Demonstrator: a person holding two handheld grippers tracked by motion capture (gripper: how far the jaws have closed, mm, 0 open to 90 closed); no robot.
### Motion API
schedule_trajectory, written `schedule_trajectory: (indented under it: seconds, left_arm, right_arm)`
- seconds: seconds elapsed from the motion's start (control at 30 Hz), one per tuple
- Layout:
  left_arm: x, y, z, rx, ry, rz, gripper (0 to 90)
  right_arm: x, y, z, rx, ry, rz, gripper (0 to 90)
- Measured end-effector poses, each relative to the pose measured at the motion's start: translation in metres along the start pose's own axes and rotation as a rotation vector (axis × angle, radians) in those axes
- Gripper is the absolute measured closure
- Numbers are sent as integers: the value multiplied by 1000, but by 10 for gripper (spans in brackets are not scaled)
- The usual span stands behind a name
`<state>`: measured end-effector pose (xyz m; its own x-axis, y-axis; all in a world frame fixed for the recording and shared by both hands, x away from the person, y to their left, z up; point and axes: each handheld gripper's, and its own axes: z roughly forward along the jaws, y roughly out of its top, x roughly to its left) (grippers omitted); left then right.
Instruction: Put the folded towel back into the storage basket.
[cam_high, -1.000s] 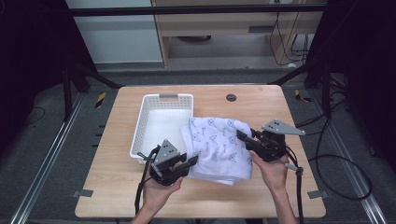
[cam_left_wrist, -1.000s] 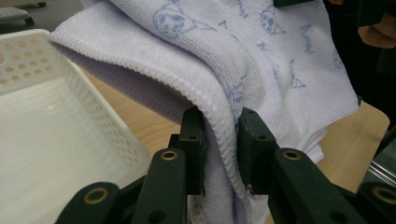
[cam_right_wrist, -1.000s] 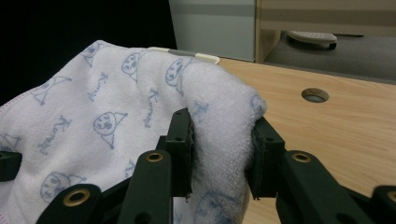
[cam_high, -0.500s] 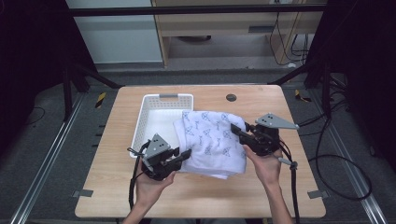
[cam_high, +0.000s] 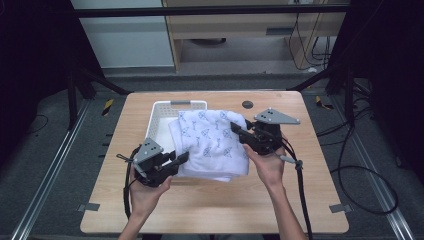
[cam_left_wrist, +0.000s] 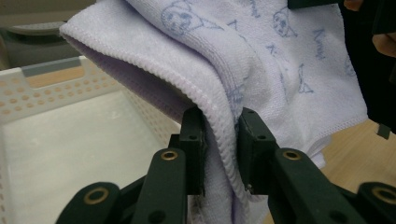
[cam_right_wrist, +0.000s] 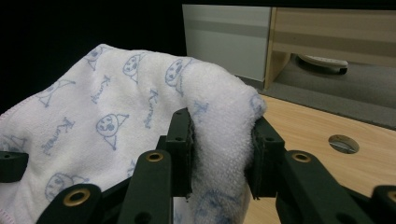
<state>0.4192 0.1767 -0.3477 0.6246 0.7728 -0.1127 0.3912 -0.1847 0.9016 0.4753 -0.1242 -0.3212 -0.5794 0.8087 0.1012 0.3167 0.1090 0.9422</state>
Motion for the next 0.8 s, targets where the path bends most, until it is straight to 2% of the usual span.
schedule_trajectory:
  seconds: [0.37, 0.8]
  left_arm:
    - [20, -1, -4, -3, 38, -29, 728]
    - [43, 0, -13, -29, 74, -66, 728]
  right_arm:
    - [9, 5, 21, -10, 10, 0, 665]
    - [23, 21, 46, -15, 27, -21, 665]
